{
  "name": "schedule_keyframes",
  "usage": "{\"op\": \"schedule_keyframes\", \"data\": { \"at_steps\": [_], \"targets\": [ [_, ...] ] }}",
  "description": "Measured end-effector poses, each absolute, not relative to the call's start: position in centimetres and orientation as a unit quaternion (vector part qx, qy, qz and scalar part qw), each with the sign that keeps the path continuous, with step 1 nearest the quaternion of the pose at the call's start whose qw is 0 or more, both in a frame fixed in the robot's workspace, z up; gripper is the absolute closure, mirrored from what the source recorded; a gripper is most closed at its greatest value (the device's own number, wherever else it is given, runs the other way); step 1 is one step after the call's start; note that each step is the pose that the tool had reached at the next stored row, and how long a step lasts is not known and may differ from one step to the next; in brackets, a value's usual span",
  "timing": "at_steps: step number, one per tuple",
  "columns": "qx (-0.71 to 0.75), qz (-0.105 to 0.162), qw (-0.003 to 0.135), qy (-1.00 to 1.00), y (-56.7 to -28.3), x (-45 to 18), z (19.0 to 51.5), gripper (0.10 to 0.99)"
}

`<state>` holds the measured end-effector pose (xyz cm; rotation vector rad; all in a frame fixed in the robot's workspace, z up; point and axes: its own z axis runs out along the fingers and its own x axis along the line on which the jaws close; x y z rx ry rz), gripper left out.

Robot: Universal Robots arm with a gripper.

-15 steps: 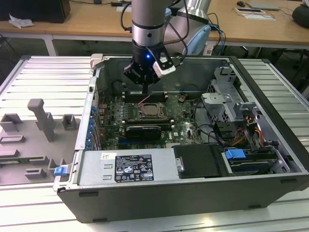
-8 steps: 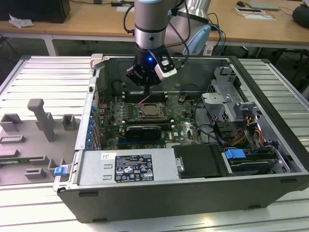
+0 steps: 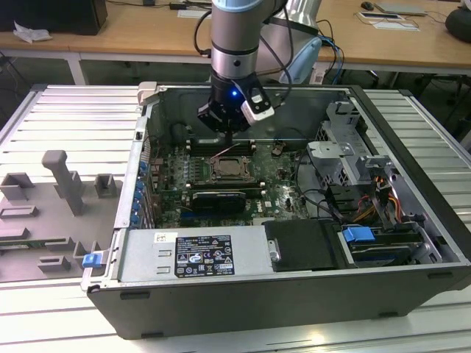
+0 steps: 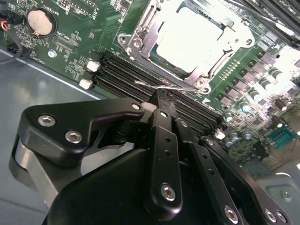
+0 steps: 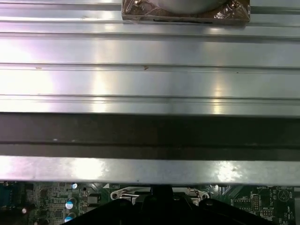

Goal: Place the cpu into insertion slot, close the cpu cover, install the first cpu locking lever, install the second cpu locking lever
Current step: 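Install the first cpu locking lever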

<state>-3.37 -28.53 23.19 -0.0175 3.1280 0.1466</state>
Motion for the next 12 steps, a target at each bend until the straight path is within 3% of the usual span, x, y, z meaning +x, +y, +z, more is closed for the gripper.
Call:
{"op": "schedule_keyframes", "data": {
  "at_steps": [12],
  "targets": [
    [-0.015,0.047,0.005,0.999,-28.5,-2.2,22.1,0.980]
  ]
}}
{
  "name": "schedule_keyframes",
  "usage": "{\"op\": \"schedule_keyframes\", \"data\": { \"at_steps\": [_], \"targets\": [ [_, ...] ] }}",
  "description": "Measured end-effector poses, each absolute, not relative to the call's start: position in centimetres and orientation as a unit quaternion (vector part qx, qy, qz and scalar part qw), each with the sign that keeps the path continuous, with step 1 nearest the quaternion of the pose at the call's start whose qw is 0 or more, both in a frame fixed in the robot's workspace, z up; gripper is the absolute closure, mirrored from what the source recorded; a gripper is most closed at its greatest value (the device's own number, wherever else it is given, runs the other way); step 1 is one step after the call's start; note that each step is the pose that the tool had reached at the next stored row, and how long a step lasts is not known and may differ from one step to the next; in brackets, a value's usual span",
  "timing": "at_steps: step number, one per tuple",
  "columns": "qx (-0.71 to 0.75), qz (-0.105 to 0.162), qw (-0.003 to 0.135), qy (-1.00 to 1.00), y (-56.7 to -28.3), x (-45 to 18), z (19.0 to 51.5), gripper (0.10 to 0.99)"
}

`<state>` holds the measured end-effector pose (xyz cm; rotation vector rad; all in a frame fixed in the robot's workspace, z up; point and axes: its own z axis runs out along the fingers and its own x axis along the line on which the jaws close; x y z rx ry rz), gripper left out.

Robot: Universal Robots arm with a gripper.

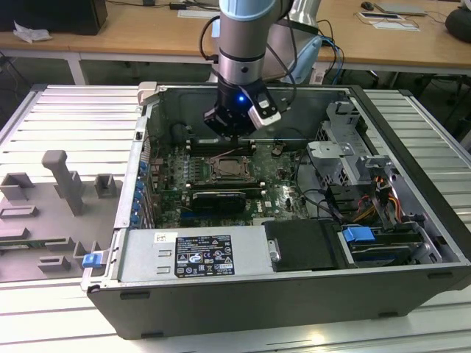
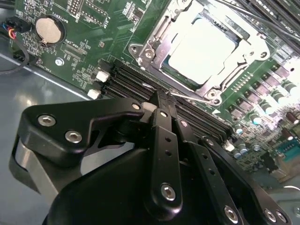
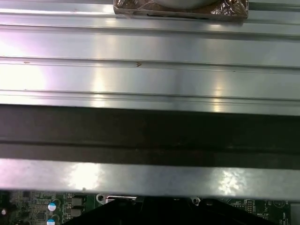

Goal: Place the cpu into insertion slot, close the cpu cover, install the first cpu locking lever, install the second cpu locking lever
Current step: 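Install the first cpu locking lever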

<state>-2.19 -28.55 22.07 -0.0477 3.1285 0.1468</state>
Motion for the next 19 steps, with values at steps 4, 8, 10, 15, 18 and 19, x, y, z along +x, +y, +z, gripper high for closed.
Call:
{"op": "schedule_keyframes", "data": {
  "at_steps": [4,8,10,15,18,19],
  "targets": [
    [-0.016,0.047,0.005,0.999,-28.5,-1.9,21.6,0.980],
    [-0.016,0.047,0.005,0.999,-28.5,-1.8,21.2,0.980],
    [-0.016,0.047,0.005,0.999,-28.5,-1.8,21.0,0.980],
    [-0.016,0.047,0.005,0.999,-28.6,-1.7,20.7,0.980],
    [-0.016,0.047,0.004,0.999,-28.6,-1.6,20.4,0.980],
    [-0.016,0.047,0.004,0.999,-28.6,-1.6,20.4,0.980]
  ]
}}
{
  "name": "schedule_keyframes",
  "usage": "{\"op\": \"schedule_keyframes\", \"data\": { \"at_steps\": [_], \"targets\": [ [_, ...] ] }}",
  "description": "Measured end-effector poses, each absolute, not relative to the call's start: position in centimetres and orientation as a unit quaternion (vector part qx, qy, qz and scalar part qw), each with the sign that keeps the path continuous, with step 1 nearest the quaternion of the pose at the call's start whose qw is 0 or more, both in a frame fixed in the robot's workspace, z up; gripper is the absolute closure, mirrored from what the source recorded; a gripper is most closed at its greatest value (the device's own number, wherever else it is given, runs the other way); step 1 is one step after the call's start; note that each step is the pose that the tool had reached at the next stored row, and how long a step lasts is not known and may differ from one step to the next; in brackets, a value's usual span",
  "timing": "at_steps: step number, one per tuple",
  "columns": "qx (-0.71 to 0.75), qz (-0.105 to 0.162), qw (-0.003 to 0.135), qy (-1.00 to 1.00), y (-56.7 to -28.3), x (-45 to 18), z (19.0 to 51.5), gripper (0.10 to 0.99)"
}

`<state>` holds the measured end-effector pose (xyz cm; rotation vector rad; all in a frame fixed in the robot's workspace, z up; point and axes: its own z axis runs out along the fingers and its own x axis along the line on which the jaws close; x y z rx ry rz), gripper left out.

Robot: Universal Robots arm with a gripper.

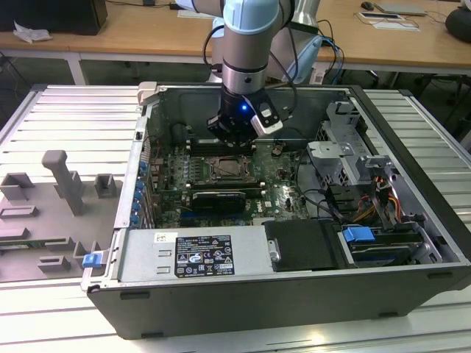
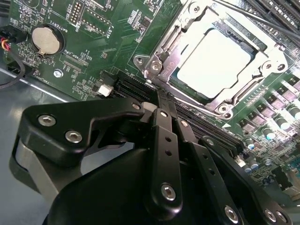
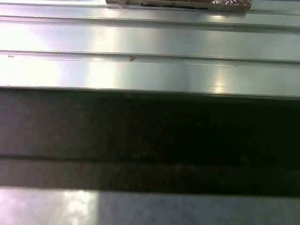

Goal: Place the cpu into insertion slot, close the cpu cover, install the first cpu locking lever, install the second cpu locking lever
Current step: 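Install the first cpu locking lever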

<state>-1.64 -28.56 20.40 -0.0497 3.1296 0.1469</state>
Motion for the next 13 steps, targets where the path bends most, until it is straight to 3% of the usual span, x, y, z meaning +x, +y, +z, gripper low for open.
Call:
{"op": "schedule_keyframes", "data": {
  "at_steps": [13],
  "targets": [
    [-0.016,0.042,0.004,0.999,-28.53,-1.61,20.14,0.980]
  ]
}}
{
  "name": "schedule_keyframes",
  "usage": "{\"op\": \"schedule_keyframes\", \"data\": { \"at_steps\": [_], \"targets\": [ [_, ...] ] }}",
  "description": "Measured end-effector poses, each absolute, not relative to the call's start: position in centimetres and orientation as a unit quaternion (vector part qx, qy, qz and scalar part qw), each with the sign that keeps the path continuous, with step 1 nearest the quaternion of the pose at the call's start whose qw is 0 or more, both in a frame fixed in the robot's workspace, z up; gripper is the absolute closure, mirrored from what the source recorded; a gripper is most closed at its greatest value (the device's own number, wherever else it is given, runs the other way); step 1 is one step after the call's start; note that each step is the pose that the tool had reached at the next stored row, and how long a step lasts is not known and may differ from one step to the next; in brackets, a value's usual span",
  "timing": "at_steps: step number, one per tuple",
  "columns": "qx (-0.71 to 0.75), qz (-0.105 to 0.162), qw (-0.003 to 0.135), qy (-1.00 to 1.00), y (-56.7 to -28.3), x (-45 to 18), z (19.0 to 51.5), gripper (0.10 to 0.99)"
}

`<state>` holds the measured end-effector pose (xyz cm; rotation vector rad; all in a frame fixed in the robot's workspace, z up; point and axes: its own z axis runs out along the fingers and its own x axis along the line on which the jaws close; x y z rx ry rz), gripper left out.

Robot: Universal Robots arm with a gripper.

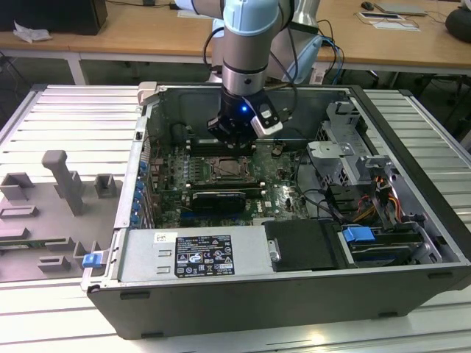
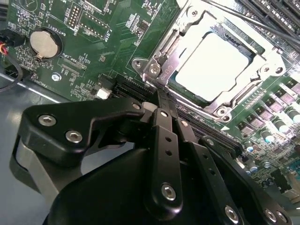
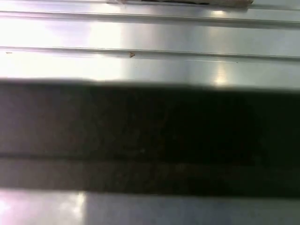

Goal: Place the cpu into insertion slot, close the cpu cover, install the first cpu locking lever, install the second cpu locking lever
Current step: 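Install the first cpu locking lever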

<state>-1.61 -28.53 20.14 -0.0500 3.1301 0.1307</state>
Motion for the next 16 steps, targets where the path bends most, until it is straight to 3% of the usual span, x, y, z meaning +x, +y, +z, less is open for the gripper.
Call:
{"op": "schedule_keyframes", "data": {
  "at_steps": [16],
  "targets": [
    [-0.016,0.041,0.004,0.999,-29.0,-1.6,21.7,0.980]
  ]
}}
